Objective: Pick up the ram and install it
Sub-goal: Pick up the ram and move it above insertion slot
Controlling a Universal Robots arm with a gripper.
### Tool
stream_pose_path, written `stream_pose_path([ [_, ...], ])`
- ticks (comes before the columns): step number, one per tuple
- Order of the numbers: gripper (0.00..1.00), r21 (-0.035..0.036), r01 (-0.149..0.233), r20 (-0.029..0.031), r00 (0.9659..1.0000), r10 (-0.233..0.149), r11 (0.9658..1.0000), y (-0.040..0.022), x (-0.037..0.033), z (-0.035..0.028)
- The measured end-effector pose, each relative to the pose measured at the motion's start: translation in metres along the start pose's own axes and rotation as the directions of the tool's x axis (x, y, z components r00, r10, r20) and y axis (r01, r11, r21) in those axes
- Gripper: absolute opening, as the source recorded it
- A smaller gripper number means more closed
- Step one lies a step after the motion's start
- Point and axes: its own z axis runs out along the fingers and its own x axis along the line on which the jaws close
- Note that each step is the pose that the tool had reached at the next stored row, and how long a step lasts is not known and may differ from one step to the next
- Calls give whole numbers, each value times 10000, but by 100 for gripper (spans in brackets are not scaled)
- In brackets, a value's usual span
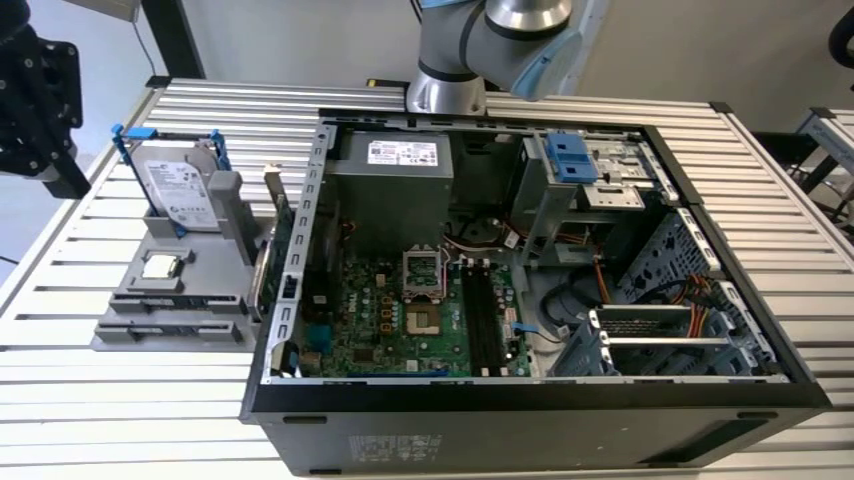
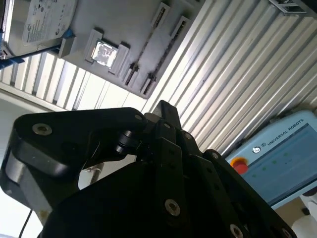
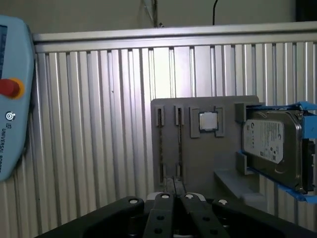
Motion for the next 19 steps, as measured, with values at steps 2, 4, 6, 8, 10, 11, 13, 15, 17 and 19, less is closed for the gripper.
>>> stream_pose_path([
  [2, 0, 0, 20, 0, 10000, -20, 10000, 0, 0, 0],
  [4, 0, 0, 23, 0, 10000, -23, 10000, 0, 0, 0],
  [6, 0, 0, 26, 0, 10000, -26, 10000, 0, 0, 0],
  [8, 0, 0, 54, 0, 10000, -54, 10000, 0, 0, 0],
  [10, 0, 13, 118, -1, 9999, -118, 9999, -1, 0, 1],
  [11, 0, 27, 156, -2, 9999, -156, 9999, 0, -1, 0],
  [13, 0, 45, 254, -2, 9997, -254, 9997, -1, 0, 1],
  [15, 0, 45, 467, -4, 9989, -467, 9989, 0, 0, 2],
  [17, 0, 44, 749, -8, 9972, -749, 9972, 0, 0, 4],
  [19, 0, 41, 1106, -12, 9939, -1106, 9939, 0, 0, 7],
])
